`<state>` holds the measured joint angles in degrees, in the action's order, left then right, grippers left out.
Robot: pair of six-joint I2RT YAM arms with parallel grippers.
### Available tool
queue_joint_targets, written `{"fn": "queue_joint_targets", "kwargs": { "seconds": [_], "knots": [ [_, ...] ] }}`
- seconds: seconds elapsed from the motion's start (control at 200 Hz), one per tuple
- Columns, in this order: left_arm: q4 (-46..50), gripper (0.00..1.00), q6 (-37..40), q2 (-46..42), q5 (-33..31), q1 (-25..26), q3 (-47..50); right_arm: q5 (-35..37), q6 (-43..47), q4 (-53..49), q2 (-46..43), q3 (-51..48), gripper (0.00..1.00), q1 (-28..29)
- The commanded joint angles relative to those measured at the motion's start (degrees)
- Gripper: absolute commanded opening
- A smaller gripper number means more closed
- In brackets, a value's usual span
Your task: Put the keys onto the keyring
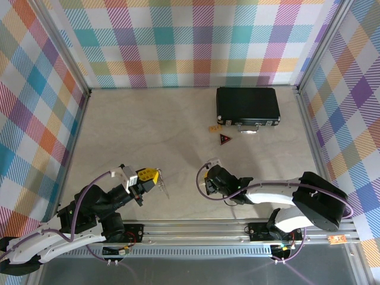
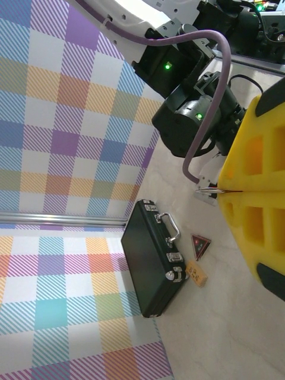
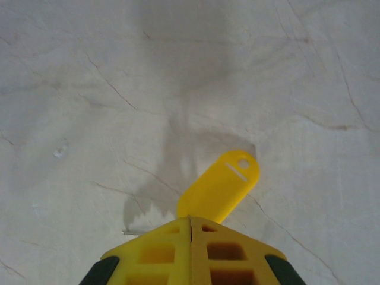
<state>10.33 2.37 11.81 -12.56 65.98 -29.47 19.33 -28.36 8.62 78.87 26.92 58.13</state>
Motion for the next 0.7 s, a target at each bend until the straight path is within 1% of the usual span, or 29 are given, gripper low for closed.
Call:
{"fn": "queue_joint_targets", "kwargs": {
  "seconds": [0.0,0.26,0.315,0.43,0.525,0.695],
  "knots": [
    [-3.3,0.0,0.4,-0.5,-0.3,0.5,0.2,-0.8,-2.1,0.7,-1.0,-1.2,0.0,-0.1],
    [-3.3,0.0,0.6,-0.3,-0.5,0.5,0.1,-1.6,-3.6,-1.0,-1.4,-1.7,0.0,-0.1],
    [-3.3,0.0,0.6,-0.3,-0.5,0.5,0.1,-1.7,-4.1,-1.2,-1.8,-1.9,0.02,0.0],
    [-3.1,0.0,0.6,-0.2,-0.4,0.5,-0.1,-1.8,-4.8,-5.5,-4.1,-1.3,0.07,-0.1],
    [-3.1,0.0,0.6,-0.3,-0.1,0.5,-0.1,-1.4,-6.0,-11.6,-7.3,0.1,0.16,0.0],
    [-3.2,0.0,0.5,-0.5,0.2,0.5,0.1,-0.7,-7.8,-28.3,-11.1,7.2,0.41,-0.3]
  ]
}}
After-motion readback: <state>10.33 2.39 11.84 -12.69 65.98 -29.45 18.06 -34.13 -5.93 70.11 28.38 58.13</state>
